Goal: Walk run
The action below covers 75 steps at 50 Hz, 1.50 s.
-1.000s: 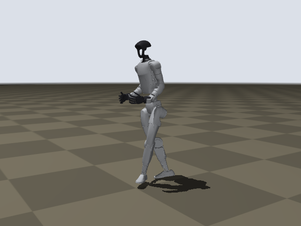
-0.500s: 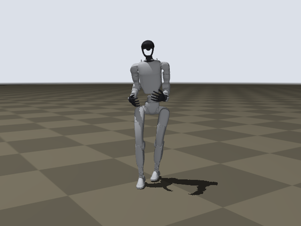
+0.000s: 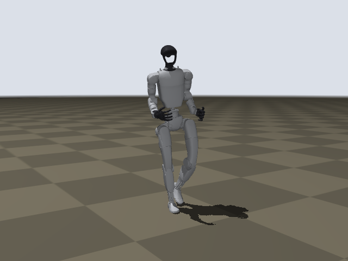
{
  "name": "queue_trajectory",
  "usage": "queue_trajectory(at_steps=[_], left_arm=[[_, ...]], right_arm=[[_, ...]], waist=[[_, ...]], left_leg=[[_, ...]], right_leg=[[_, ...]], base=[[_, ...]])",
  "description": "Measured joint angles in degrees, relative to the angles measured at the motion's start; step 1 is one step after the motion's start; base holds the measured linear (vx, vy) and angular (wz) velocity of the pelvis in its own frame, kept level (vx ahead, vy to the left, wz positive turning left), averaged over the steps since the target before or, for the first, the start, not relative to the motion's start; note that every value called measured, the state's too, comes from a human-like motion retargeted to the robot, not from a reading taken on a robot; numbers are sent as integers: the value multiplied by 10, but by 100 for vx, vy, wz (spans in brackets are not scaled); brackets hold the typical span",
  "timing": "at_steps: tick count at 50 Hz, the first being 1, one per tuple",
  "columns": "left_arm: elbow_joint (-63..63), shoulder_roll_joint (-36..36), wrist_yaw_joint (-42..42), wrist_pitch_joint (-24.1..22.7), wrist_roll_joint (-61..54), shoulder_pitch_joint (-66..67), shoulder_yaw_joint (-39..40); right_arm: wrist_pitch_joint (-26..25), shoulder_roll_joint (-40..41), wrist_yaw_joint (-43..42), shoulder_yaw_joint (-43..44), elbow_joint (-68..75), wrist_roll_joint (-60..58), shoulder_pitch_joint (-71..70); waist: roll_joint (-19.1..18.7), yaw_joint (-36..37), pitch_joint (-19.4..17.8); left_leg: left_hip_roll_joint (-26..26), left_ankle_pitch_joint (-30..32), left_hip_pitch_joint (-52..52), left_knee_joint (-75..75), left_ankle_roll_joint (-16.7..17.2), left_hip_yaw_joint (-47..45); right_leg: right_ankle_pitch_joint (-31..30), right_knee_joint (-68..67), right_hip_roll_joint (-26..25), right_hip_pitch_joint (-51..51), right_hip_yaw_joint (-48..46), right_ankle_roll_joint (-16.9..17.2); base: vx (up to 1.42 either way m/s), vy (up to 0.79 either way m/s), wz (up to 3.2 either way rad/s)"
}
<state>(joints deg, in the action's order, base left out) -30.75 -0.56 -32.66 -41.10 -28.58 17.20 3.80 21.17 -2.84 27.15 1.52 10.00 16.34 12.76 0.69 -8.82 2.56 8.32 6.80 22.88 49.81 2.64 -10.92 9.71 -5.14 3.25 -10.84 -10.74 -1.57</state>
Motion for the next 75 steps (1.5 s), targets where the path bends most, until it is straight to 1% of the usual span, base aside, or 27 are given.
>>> queue_trajectory(at_steps=[7,11,14,17,20,22,24,28,31,35,37,38,40,42,43,45,48,50,55,57,60,62,63,65,68,70,75], left_arm=[[73,-9,-10,17,-17,86,63],[86,-41,5,4,-30,110,92],[84,-58,21,-3,-29,97,99],[78,-70,44,-9,-21,55,85],[90,-68,85,-18,-16,-6,59],[101,-52,96,-14,-14,-71,37],[114,-26,89,0,-23,-150,26],[154,27,50,32,-68,-277,-7],[196,70,45,31,-91,-308,-27],[236,93,53,39,-90,-261,-13],[246,88,47,60,-74,-213,1],[248,85,38,72,-61,-186,11],[239,75,21,94,-27,-132,24],[203,55,8,88,15,-69,33],[173,43,2,76,38,-31,43],[93,15,-27,43,89,16,46],[65,-2,-75,57,59,70,70],[70,-1,-91,57,37,101,89],[91,15,-68,31,20,127,108],[105,6,-40,25,5,103,95],[130,6,4,19,5,17,83],[158,29,17,12,22,-40,67],[170,45,24,5,34,-62,55],[184,70,50,-20,43,-120,30],[211,61,48,-38,-7,-200,5],[241,56,57,-37,-44,-213,-17],[278,57,70,-5,-86,-158,-44]], right_arm=[[22,-39,-24,14,-51,49,-72],[39,-62,-23,15,-54,61,-69],[54,-56,-28,-6,-42,69,-36],[57,-33,-31,-24,-22,78,3],[64,-18,-39,-49,-16,68,55],[65,-12,-48,-48,-21,53,83],[59,-3,-44,-40,-27,37,110],[51,7,-39,-7,-45,29,187],[60,1,-38,19,-58,35,235],[73,-6,-41,51,-58,12,243],[73,-5,-50,55,-58,-3,222],[72,-5,-57,53,-62,-11,206],[70,-10,-73,49,-77,-27,166],[68,-23,-90,34,-101,-31,134],[68,-31,-96,19,-109,-27,124],[67,-41,-78,46,-100,21,74],[58,-83,-47,17,-81,77,14],[68,-114,-48,3,-78,86,-1],[75,-115,-32,34,-65,37,14],[66,-95,-19,30,-61,24,30],[50,-69,9,10,-57,44,38],[44,-63,33,0,-63,65,62],[40,-60,47,-2,-65,73,88],[30,-60,67,-5,-64,92,133],[42,-56,57,4,-65,89,182],[48,-51,58,22,-71,60,218],[63,-53,43,72,-70,-1,258]], waist=[[-6,98,-58],[6,139,-66],[44,158,-66],[75,156,-61],[74,92,-69],[45,35,-75],[-1,15,-70],[-16,-15,-59],[-39,-70,-44],[-109,-152,-31],[-124,-165,-39],[-128,-159,-52],[-121,-141,-65],[-94,-105,-45],[-81,-94,-39],[-90,-35,-34],[-45,43,-21],[-34,96,-23],[27,206,-30],[52,196,-69],[31,143,-110],[5,105,-112],[-2,84,-114],[5,33,-105],[7,-11,-39],[-5,-53,-9],[-105,-169,2]], left_leg=[[-58,-129,168,-195,-111,-113],[-58,-162,221,-287,-112,-114],[-65,-156,211,-275,-127,-139],[-82,-185,169,-226,-129,-174],[-54,-273,138,-158,-122,-73],[-32,-319,90,-143,-120,-12],[-74,-350,65,-131,-93,30],[-83,-368,-36,-170,-71,16],[-64,-265,-134,-277,-40,36],[-91,111,-245,-398,58,116],[-109,232,-275,-356,110,114],[-126,232,-275,-281,120,94],[-116,232,-275,-174,90,82],[-28,229,-256,-114,90,108],[2,220,-237,-64,81,98],[11,116,-105,150,61,110],[-69,-23,55,234,-44,-11],[-102,-85,160,215,-74,-39],[-87,-120,250,-162,-105,-95],[-37,-159,198,-292,-83,-72],[-30,-169,111,-343,-92,-18],[-28,-167,78,-256,-168,15],[-17,-201,74,-192,-144,111],[-54,-297,52,-83,-154,60],[-16,-336,-41,-136,-143,75],[-8,-271,-122,-215,-117,85],[-89,232,-294,-350,88,154]], right_leg=[[49,31,-81,88,7,-30],[44,25,-101,131,21,-48],[-63,0,-81,151,1,-37],[-265,-63,-60,145,-30,-21],[-397,-306,-27,89,-97,-16],[-387,-451,-57,17,-107,-32],[-313,-516,-102,-73,-106,-30],[-127,-620,-16,-257,-139,-93],[-67,-533,67,-343,-168,-82],[-61,-292,61,-410,-132,0],[-39,-195,33,-396,-90,36],[-24,-175,23,-376,-104,33],[-65,-172,18,-339,-126,-62],[16,-240,-4,-310,-79,-105],[65,-284,-21,-298,2,-91],[121,-332,-9,-261,-38,-99],[170,-304,-36,-163,9,-109],[135,-236,-65,-78,17,-107],[-359,-58,-62,127,-10,-42],[-397,-208,-17,148,-37,-9],[-397,-373,-88,149,-25,-19],[-385,-457,-123,115,-91,-21],[-349,-520,-131,89,-120,-34],[-236,-665,-115,-28,-121,-47],[-116,-679,-42,-215,-101,-60],[-81,-603,-1,-303,-87,-65],[-90,-238,27,-355,-106,-25]], base=[[91,-24,-33],[133,-13,-50],[127,-17,-48],[171,-15,20],[175,-25,153],[167,-31,217],[134,-41,76],[170,-52,57],[177,-47,104],[210,-66,96],[215,-74,-38],[200,-63,-117],[217,-66,-140],[236,-69,-151],[236,-62,-127],[210,-34,-97],[214,-23,-135],[244,-11,-122],[232,-16,-52],[275,-23,67],[208,-38,110],[284,-44,103],[291,-42,107],[274,-51,81],[244,-59,80],[255,-68,111],[243,-61,85]])
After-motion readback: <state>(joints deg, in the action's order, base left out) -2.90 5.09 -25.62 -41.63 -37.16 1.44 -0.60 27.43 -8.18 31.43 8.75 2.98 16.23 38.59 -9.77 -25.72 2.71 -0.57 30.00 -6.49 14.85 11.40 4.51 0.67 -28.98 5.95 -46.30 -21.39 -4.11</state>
